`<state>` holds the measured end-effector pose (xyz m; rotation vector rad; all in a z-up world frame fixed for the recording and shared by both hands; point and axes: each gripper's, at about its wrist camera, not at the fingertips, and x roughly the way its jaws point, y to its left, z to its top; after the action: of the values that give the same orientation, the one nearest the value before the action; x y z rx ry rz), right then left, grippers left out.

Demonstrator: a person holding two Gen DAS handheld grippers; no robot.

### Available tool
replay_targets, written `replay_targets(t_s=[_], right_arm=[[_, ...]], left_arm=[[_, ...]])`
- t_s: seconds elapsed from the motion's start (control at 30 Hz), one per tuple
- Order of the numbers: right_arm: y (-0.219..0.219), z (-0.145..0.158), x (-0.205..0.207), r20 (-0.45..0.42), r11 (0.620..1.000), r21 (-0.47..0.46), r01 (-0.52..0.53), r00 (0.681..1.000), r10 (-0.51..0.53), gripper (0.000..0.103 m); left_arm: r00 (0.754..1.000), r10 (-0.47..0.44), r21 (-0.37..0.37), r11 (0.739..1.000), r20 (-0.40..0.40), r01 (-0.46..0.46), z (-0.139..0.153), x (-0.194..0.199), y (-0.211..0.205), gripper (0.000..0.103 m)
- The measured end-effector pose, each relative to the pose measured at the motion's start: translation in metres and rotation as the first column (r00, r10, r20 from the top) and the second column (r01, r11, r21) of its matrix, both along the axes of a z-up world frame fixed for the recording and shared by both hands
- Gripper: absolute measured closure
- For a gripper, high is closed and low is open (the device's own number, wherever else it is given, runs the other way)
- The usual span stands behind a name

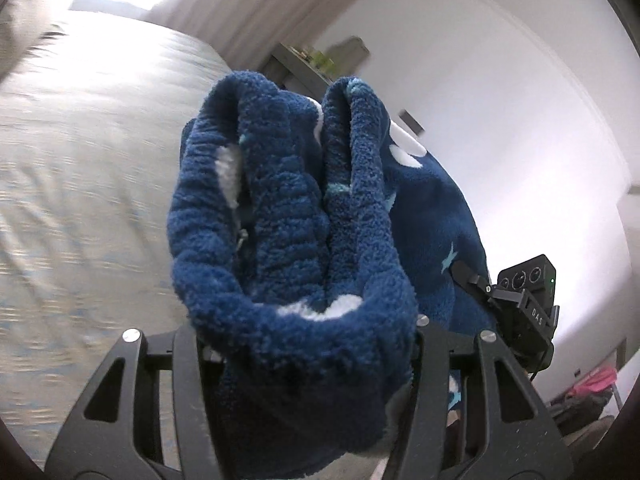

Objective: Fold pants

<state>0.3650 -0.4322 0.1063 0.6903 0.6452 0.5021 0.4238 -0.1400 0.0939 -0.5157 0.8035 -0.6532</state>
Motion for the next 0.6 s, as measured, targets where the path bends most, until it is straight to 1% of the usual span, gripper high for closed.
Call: replay_targets(t_s=[0.07, 0.17, 0.27, 0.3, 0.4, 0.43, 0.47, 0.53, 0.57, 0.6], right_arm=[[-0.046, -0.003, -0.008, -0.015, 0.998, -0.013, 0.054, 0.998, -0.054, 0.052], [-0.100, -0.010, -0.021, -0.032, 0.993, -0.023, 0.118, 0.992, -0.119, 0.052], [-0.154, -0.024, -0.030, -0.052, 0.982, -0.040, 0.185, 0.981, -0.187, 0.052], [-0.171, -0.031, -0.033, -0.064, 0.978, -0.040, 0.204, 0.976, -0.206, 0.052], [-0.219, -0.060, -0.034, -0.104, 0.970, -0.025, 0.243, 0.964, -0.244, 0.052], [-0.233, -0.070, -0.033, -0.113, 0.968, -0.017, 0.252, 0.961, -0.252, 0.052], [-0.245, -0.081, -0.033, -0.120, 0.965, -0.010, 0.261, 0.958, -0.260, 0.051], [-0.263, -0.108, -0.031, -0.133, 0.962, -0.013, 0.272, 0.953, -0.271, 0.051], [-0.270, -0.122, -0.029, -0.145, 0.960, -0.017, 0.279, 0.949, -0.279, 0.051], [-0.281, -0.137, -0.029, -0.168, 0.957, -0.017, 0.288, 0.943, -0.287, 0.050]], left_arm=[[0.999, -0.041, -0.004, 0.999, -0.011, 0.041, -0.007, 0.009, -0.046, 0.048], [0.996, -0.083, -0.011, 0.997, -0.033, 0.082, -0.021, 0.023, -0.096, 0.048], [0.990, -0.131, 0.015, 0.991, -0.057, 0.132, -0.043, 0.037, -0.155, 0.048], [0.988, -0.140, 0.024, 0.990, -0.061, 0.142, -0.048, 0.042, -0.164, 0.048], [0.982, -0.166, 0.034, 0.985, -0.092, 0.170, -0.078, 0.057, -0.205, 0.048], [0.981, -0.168, 0.039, 0.984, -0.098, 0.172, -0.089, 0.062, -0.214, 0.048], [0.981, -0.167, 0.046, 0.984, -0.101, 0.173, -0.094, 0.068, -0.221, 0.048], [0.981, -0.160, 0.064, 0.984, -0.111, 0.168, -0.120, 0.077, -0.235, 0.047], [0.985, -0.139, 0.078, 0.986, -0.105, 0.148, -0.133, 0.079, -0.237, 0.045], [0.987, -0.129, 0.078, 0.988, -0.093, 0.136, -0.138, 0.074, -0.240, 0.038]])
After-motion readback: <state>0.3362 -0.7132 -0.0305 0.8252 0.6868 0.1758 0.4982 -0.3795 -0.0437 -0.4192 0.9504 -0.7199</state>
